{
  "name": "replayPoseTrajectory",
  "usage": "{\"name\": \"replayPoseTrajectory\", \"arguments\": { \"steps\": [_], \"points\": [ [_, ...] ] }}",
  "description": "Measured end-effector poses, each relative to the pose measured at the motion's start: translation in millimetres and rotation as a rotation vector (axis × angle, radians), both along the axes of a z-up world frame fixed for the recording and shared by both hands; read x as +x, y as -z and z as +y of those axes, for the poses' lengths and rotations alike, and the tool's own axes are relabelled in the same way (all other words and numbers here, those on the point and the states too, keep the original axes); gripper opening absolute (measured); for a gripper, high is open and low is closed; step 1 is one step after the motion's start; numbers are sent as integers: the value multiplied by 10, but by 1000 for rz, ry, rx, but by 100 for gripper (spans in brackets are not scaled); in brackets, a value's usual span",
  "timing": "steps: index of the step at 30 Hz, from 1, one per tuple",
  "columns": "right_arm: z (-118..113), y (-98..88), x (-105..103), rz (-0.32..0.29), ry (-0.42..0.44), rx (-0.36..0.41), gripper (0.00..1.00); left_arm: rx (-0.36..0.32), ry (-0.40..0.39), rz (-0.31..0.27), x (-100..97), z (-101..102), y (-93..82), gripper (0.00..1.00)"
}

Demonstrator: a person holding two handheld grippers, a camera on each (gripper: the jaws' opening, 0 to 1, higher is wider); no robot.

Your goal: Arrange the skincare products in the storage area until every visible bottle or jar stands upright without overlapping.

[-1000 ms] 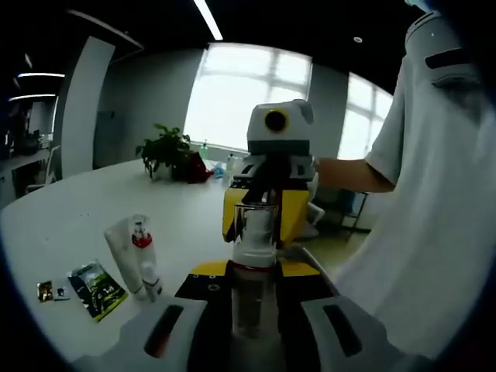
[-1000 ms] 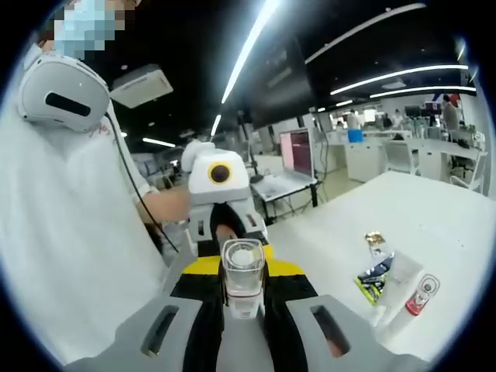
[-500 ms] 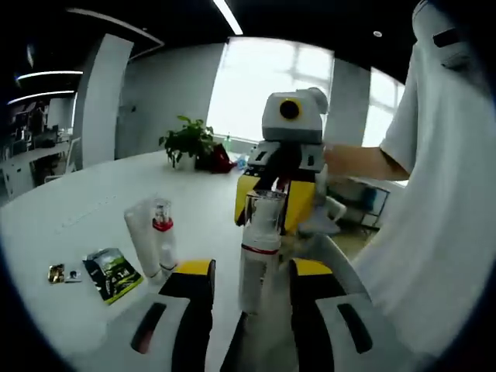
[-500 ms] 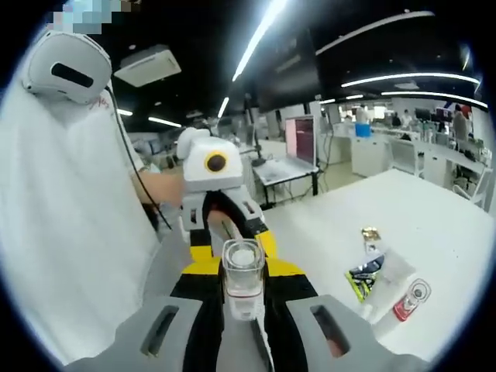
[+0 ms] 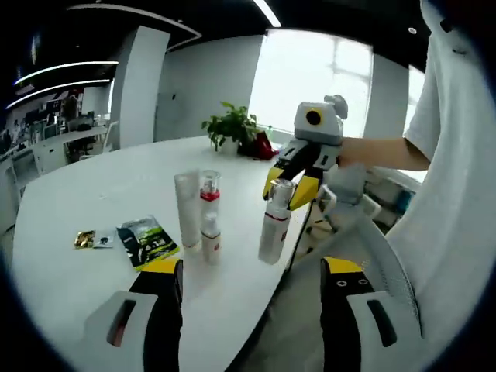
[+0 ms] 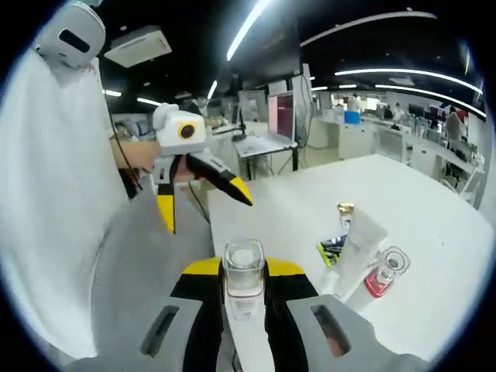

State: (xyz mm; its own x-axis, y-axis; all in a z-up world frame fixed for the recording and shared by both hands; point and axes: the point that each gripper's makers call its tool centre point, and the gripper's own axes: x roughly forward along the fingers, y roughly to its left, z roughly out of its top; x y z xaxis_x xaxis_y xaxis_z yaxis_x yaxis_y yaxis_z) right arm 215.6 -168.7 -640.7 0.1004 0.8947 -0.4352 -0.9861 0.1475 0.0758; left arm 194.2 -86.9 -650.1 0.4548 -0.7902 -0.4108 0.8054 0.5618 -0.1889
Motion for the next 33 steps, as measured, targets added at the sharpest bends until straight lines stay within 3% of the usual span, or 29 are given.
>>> {"name": "replayPoseTrajectory", "arguments": {
  "steps": [10, 20, 30, 33],
  "points": [
    [-235, 362, 320, 0, 43, -66, 18, 49, -117, 16, 181, 228, 161, 88],
    [-300, 573, 634, -46, 47, -63, 18, 78, -196, 41, 252, 457, 263, 94],
    [-299, 758, 797, -77, 15, -49, 18, 90, -217, 69, 299, 502, 345, 97],
    [-300, 809, 847, -115, 4, -61, 18, 95, -226, 71, 327, 532, 347, 97]
  ]
}}
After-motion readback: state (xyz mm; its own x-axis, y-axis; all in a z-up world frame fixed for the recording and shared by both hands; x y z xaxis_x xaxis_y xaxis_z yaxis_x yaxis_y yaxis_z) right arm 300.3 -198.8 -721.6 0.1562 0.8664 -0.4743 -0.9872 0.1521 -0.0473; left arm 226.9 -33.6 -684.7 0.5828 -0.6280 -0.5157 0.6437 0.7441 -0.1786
